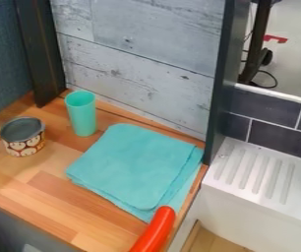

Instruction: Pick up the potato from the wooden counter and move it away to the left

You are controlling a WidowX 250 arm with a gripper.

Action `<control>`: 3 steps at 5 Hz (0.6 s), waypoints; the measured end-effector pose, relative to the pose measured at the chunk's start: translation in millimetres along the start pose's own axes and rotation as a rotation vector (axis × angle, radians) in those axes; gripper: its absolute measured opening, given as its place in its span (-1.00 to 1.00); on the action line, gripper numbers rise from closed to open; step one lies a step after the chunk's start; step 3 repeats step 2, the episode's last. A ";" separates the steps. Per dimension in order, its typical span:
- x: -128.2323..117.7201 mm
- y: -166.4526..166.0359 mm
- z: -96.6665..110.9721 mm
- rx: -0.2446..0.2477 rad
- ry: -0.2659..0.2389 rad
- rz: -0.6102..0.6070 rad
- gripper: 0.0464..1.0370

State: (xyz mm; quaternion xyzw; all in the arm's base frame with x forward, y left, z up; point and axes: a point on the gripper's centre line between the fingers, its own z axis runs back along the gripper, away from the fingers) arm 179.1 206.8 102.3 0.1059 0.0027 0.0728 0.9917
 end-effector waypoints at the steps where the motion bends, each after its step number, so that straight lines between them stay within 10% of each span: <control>1: 3.1 -42.9 27.8 -0.103 -0.010 -0.031 0.93; 3: -0.7 -90.0 43.4 -0.160 -0.019 -0.123 0.93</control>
